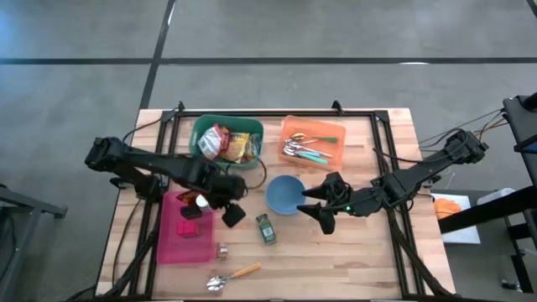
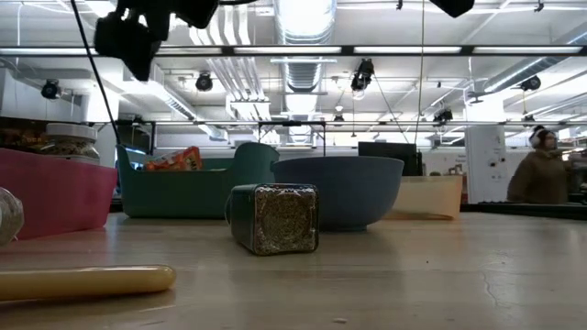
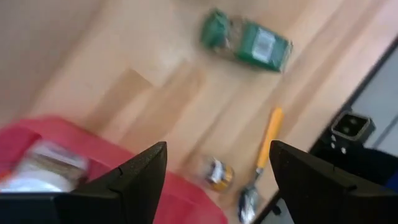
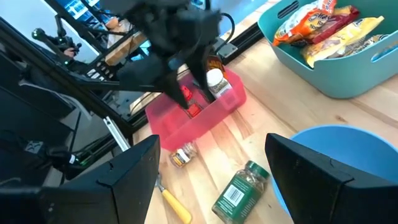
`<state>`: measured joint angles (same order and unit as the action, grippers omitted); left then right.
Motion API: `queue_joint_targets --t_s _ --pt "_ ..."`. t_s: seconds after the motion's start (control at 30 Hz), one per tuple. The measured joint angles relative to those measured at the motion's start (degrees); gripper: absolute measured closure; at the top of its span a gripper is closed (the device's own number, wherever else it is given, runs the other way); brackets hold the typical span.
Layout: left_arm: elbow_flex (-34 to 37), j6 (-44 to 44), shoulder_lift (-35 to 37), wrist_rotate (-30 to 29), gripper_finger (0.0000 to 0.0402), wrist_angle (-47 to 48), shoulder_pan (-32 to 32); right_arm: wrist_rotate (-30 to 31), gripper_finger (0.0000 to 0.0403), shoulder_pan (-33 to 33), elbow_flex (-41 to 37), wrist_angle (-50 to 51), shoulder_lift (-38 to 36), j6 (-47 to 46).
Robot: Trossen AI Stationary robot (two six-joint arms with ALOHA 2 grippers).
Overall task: Pick & Place Food Item
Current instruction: Put the green seasoning bottle into the pink bin
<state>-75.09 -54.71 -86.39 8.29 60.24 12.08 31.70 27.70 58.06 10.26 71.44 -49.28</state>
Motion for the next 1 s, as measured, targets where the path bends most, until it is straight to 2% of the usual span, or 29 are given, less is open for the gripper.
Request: queue_joint_targets --t_s 0.17,0.27,0.33,0.5,0.7,0.83,1.0 --pt "0.0 -0.97 -4.24 1.85 0.0115 -6.4 3.1 -0.26 0.0117 0.0 -0.37 0.33 0.0 -0.08" --pt "0.0 -6.65 -7.68 6.63 0.0115 -13.98 3.05 -0.27 0.0117 0.03 -0.46 0.33 0.0 -0.71" --pt "0.0 -11.09 -9.91 7.6 0.0115 -17.26 2.67 -0.29 0.0117 0.04 -0.46 0.34 0.0 -1.58" --pt "0.0 -15.5 -13.33 7.85 0.0115 -18.25 1.04 -0.78 0.0117 0.04 -0.46 4.4 0.0 -7.37" --pt "0.0 -14.15 -12.34 7.64 0.0115 -17.08 -1.43 -4.5 0.0117 0.49 -0.46 14.05 0.98 -19.95" --pt "0.05 -11.16 -10.86 5.41 0.0115 -13.95 -4.19 -5.83 0.0117 1.76 0.08 13.78 4.9 -21.59" --pt "0.11 -4.55 -10.49 6.13 0.0115 -13.13 -6.71 -6.05 0.0117 2.78 4.06 13.39 13.53 -21.32"
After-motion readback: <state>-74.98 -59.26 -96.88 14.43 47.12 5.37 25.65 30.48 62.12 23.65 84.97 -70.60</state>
